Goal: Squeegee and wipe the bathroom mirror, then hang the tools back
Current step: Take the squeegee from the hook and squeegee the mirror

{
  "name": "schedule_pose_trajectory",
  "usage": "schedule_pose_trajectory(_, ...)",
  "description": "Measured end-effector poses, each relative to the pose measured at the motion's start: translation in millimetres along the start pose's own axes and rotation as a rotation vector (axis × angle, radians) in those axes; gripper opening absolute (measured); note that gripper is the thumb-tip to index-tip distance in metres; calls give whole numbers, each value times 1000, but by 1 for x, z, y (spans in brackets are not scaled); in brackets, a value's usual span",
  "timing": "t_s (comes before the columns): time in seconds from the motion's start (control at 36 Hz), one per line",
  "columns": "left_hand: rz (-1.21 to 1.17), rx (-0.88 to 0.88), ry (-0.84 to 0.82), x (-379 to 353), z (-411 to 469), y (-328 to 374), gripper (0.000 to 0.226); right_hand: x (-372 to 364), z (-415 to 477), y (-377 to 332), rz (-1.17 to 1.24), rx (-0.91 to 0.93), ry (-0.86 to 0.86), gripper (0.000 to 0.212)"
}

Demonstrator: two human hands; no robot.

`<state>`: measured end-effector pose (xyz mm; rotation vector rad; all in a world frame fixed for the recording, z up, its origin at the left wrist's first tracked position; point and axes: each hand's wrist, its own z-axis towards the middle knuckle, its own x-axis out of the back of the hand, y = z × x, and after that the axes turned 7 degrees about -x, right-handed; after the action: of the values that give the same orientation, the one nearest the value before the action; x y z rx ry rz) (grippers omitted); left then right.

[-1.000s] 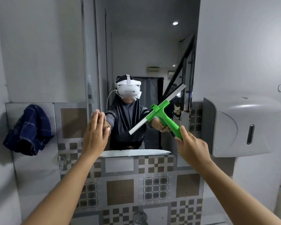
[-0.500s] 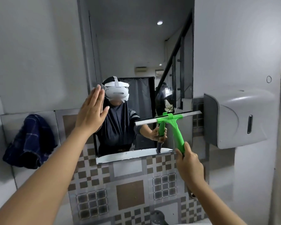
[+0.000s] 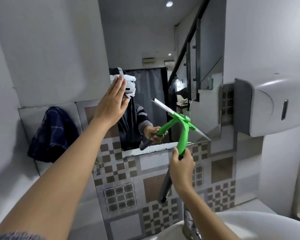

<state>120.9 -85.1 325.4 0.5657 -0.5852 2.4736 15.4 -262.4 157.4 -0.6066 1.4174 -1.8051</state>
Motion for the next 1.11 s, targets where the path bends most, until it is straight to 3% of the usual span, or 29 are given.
schedule_pose_trajectory(0.28,-48,-2,-10,1,-14,-2,62,-26,-49,35,-198,80,-99,14)
schedule_pose_trajectory(0.58,-10,47,-3,-9,-28,5,62,-28,-72,64,-553,142,-209,28)
schedule_pose_trajectory(0.72,-8,66,31,-16,-32,7,61,-26,-73,70,-628,164,-195,42)
schedule_pose_trajectory(1.11,-73,104,7,-30,-55,16,64,-8,-81,75,-779,188,-229,42)
